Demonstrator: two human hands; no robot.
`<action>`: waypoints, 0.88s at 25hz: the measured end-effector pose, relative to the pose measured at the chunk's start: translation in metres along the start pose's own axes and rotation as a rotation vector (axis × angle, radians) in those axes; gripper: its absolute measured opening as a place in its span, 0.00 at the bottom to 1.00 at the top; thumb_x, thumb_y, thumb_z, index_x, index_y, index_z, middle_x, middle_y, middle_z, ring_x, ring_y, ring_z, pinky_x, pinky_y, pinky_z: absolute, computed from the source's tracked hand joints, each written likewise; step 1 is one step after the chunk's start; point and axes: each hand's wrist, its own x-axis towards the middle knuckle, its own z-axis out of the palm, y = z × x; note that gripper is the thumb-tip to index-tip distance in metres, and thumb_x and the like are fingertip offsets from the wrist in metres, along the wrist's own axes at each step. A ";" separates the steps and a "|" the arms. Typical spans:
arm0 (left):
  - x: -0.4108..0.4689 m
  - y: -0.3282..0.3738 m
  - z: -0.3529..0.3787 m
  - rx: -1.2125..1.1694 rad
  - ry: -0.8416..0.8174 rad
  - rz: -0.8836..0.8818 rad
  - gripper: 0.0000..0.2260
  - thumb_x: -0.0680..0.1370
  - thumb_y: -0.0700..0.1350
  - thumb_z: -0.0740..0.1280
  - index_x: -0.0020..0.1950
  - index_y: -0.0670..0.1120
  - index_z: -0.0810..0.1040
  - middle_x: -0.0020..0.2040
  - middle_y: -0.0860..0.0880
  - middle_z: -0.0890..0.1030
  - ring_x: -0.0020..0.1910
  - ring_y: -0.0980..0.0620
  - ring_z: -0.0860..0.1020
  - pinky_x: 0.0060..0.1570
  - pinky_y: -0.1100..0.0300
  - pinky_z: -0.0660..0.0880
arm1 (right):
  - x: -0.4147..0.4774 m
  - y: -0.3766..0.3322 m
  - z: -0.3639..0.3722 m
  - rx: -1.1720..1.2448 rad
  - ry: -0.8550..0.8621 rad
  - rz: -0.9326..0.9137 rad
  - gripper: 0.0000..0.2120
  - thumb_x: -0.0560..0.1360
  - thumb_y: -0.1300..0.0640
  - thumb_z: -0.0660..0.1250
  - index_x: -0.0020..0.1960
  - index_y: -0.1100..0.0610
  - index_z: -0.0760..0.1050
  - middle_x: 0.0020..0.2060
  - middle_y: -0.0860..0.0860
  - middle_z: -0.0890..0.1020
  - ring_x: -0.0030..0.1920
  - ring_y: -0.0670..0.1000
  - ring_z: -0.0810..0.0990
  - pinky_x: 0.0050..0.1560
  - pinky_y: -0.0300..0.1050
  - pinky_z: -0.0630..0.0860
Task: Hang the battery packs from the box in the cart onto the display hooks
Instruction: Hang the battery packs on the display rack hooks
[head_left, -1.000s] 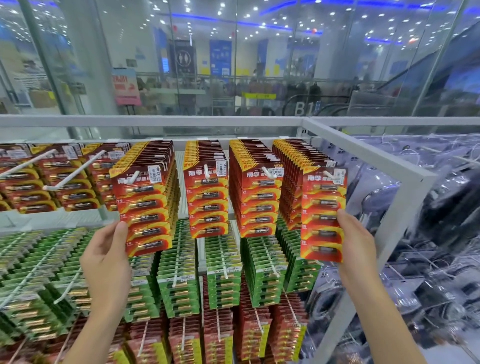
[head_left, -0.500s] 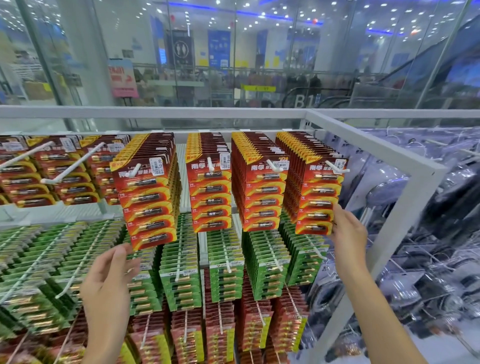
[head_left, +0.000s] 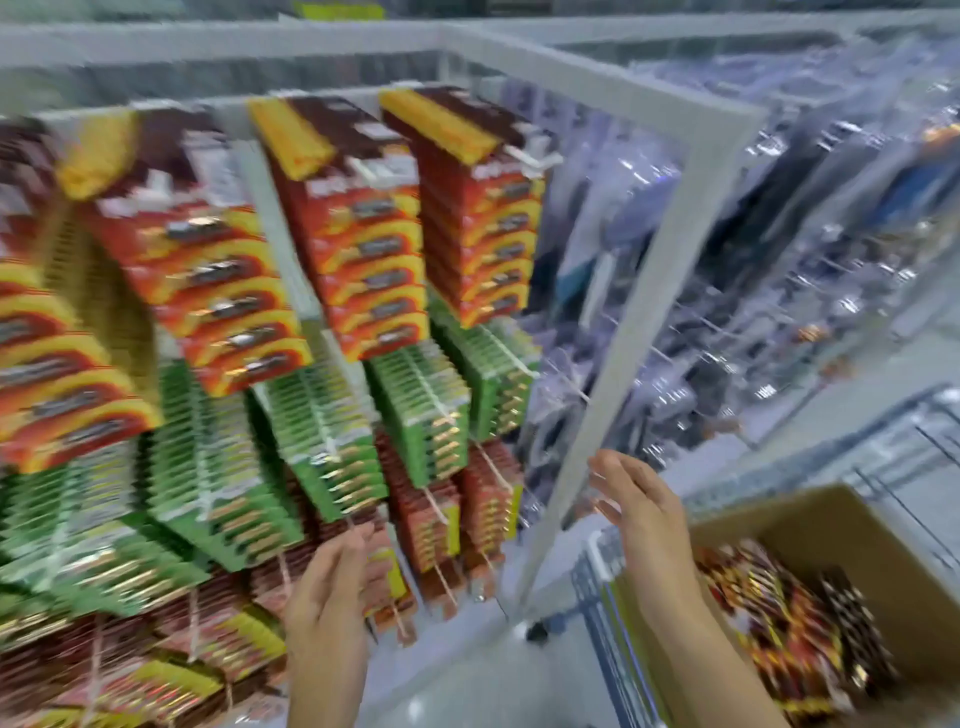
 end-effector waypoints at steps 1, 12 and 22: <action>-0.005 -0.011 0.017 0.029 -0.047 -0.024 0.09 0.84 0.47 0.64 0.57 0.47 0.84 0.51 0.49 0.88 0.52 0.45 0.85 0.50 0.51 0.81 | -0.005 0.010 -0.020 0.002 0.059 0.019 0.09 0.82 0.50 0.67 0.54 0.52 0.84 0.49 0.46 0.87 0.53 0.47 0.84 0.52 0.42 0.76; -0.082 -0.101 0.242 0.259 -0.478 -0.184 0.08 0.84 0.46 0.65 0.53 0.46 0.84 0.49 0.49 0.88 0.46 0.48 0.84 0.47 0.53 0.78 | 0.005 0.087 -0.261 -0.003 0.414 0.343 0.24 0.75 0.35 0.69 0.63 0.50 0.80 0.60 0.46 0.83 0.61 0.49 0.81 0.66 0.53 0.75; -0.175 -0.227 0.475 0.553 -0.742 -0.413 0.08 0.84 0.47 0.66 0.53 0.48 0.85 0.46 0.52 0.88 0.46 0.51 0.86 0.51 0.53 0.83 | 0.041 0.133 -0.398 0.015 0.484 0.580 0.07 0.81 0.48 0.68 0.55 0.49 0.79 0.51 0.43 0.81 0.51 0.40 0.78 0.47 0.38 0.72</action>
